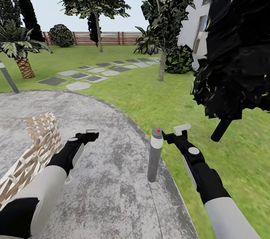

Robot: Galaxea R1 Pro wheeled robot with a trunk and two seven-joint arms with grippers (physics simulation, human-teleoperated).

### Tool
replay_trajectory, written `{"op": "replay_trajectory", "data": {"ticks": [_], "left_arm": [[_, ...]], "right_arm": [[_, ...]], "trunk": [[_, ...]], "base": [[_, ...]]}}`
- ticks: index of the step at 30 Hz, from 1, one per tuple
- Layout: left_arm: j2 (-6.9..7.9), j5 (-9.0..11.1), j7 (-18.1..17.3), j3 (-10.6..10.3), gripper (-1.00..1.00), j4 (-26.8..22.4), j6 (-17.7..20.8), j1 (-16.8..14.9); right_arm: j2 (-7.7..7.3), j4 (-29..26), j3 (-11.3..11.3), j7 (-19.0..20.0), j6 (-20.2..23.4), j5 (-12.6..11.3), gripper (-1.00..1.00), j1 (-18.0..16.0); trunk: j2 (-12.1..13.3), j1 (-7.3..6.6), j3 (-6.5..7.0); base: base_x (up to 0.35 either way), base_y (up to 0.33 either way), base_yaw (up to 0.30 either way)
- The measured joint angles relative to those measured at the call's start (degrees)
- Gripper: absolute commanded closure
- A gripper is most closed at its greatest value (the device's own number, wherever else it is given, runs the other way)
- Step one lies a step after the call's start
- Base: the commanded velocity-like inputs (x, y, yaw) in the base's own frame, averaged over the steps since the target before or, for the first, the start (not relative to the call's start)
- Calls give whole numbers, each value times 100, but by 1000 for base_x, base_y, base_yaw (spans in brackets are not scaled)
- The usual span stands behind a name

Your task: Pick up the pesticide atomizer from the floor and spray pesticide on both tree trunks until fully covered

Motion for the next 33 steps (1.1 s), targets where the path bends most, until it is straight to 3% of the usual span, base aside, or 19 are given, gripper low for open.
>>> {"op": "replay_trajectory", "data": {"ticks": [20,33], "left_arm": [[-16,1,4,8,-100,-12,-7,11],[-16,-15,4,16,-100,-7,-8,11]], "right_arm": [[0,11,3,-1,0,0,-100,0],[0,22,8,-1,1,7,-100,-1]], "trunk": [[0,0,0],[0,0,0]], "base": [[322,132,0],[336,17,0]]}}
